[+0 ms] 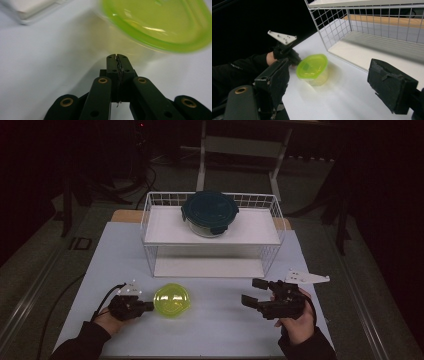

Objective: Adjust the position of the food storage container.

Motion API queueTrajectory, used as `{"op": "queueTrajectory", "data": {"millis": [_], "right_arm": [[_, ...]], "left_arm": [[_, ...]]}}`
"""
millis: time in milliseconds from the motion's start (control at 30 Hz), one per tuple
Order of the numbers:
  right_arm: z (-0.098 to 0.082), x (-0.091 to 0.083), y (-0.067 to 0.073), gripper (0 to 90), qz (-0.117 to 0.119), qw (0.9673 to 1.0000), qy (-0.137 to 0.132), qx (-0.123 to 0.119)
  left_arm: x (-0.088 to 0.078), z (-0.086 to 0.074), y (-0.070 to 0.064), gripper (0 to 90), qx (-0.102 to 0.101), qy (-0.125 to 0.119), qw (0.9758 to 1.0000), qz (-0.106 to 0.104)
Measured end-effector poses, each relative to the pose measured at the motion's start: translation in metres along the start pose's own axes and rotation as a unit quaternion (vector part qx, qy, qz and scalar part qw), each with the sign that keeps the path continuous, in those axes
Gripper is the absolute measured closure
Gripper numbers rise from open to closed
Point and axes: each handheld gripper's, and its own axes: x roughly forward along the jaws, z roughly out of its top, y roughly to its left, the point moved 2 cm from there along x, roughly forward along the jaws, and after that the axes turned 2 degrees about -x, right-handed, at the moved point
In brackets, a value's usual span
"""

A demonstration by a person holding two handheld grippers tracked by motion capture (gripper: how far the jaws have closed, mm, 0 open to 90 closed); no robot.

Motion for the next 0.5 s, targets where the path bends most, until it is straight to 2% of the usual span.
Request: {"op": "queueTrajectory", "data": {"millis": [100, 200, 333, 500], "right_arm": [[0.0, -0.001, -0.001, 17.3, 0.0, 1.0, -0.001, 0.002], [0.0, 0.001, -0.001, 17.3, 0.0, 1.0, -0.001, 0.004], [-0.001, 0.001, 0.0, 17.3, 0.0, 1.0, 0.0, 0.002], [-0.002, -0.002, -0.002, 17.3, -0.002, 1.0, -0.001, 0.005]], "left_arm": [[0.002, 0.006, 0.009, 88.4, -0.002, -0.014, 0.9999, 0.009], [0.008, 0.011, 0.011, 88.4, 0.004, -0.011, 0.9999, 0.009], [0.013, 0.013, 0.004, 88.4, 0.013, -0.003, 0.9999, -0.006], [0.011, 0.009, -0.007, 88.4, 0.014, -0.003, 0.9998, -0.016]]}}
